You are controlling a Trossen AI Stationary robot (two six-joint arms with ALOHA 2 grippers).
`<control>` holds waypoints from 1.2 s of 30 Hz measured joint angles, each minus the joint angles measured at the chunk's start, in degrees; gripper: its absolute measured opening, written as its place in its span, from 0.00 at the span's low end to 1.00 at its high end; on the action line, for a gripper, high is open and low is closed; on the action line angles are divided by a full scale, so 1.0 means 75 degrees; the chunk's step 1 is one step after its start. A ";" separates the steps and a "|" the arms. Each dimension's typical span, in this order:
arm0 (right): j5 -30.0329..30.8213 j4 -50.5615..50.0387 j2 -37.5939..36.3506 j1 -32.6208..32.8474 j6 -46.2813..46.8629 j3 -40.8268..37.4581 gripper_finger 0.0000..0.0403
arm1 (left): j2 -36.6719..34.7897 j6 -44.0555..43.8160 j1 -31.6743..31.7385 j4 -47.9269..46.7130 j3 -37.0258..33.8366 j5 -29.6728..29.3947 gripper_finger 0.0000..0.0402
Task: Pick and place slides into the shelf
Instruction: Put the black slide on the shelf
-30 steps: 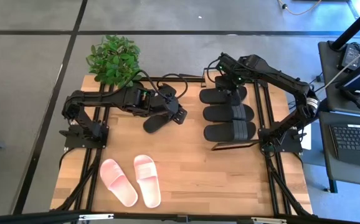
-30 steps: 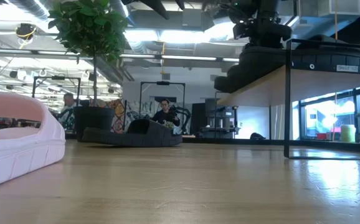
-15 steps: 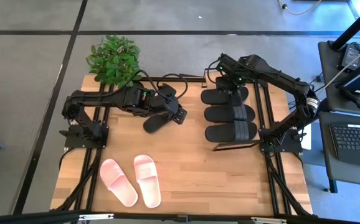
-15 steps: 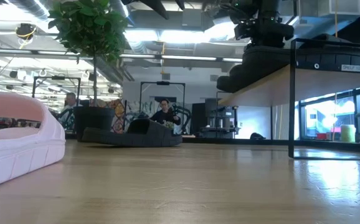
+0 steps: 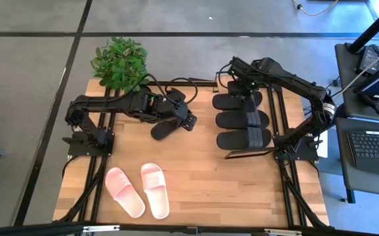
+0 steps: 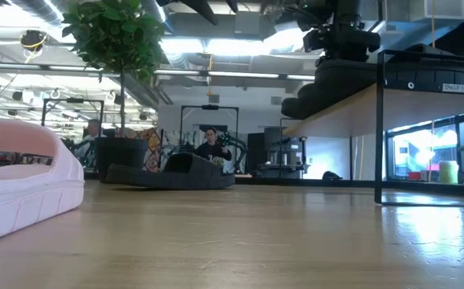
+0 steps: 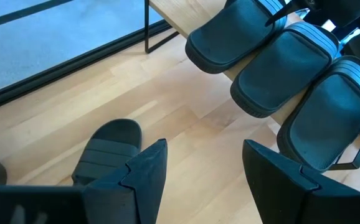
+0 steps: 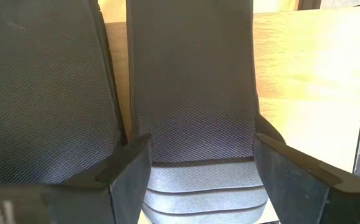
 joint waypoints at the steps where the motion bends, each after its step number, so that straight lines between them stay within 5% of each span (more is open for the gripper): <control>1: 0.0000 0.0000 -0.0004 0.0000 0.0000 0.0000 0.68 | 0.0000 0.0000 0.0000 0.0000 0.0000 0.0000 0.49; 25: -0.0189 0.0250 -0.0362 0.0012 0.0439 0.0040 0.68 | 0.0001 0.0103 -0.0003 0.0003 -0.0003 -0.0002 0.49; 32: -0.1617 0.0653 -0.1482 0.0065 0.1590 0.0449 0.68 | 0.0003 0.0154 -0.0008 0.0002 -0.0003 0.0255 0.49; 36: -0.1752 0.0974 -0.2520 0.0312 0.2326 0.0474 0.68 | 0.0003 0.0152 -0.0061 0.0003 -0.0003 0.0254 0.49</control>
